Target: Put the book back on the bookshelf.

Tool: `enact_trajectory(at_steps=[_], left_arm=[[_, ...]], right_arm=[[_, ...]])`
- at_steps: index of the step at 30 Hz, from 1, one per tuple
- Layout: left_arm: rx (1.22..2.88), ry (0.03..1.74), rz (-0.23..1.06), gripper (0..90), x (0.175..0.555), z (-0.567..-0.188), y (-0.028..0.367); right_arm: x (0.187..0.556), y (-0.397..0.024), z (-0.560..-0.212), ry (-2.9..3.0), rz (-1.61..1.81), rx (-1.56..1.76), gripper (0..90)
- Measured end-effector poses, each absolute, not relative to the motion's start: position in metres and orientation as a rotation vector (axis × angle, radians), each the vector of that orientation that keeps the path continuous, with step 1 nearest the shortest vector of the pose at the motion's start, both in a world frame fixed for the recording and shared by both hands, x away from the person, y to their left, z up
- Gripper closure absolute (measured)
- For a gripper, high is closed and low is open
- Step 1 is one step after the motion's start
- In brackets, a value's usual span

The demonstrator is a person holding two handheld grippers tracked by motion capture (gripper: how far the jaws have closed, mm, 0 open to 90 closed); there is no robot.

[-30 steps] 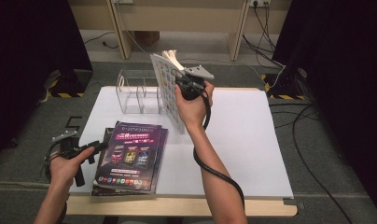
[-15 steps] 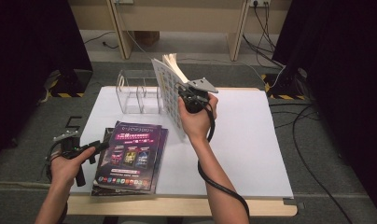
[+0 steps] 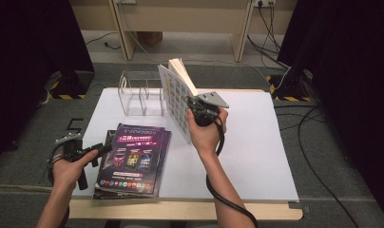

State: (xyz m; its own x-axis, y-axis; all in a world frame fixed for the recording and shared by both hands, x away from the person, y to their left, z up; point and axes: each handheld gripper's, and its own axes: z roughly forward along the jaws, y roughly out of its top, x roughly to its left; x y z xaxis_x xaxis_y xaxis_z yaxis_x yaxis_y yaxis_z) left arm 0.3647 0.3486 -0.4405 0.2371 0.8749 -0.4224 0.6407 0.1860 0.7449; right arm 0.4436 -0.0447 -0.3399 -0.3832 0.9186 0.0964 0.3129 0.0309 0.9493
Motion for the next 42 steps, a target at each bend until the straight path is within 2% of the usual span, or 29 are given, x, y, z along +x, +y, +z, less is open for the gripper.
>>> enact_trajectory(at_steps=[14,30,42], left_arm=[[1.531,1.481,0.303,47.8,0.365,-0.441,0.349],[1.532,1.481,0.305,46.8,0.365,-0.441,0.349],[1.538,1.485,0.308,46.0,0.365,-0.444,0.349]], right_arm=[[0.456,-0.045,-0.323,1.736,1.378,1.219,67.7],[0.477,-0.033,-0.318,1.801,1.340,1.256,66.7],[0.484,-0.029,-0.313,1.859,1.282,1.288,74.0]])
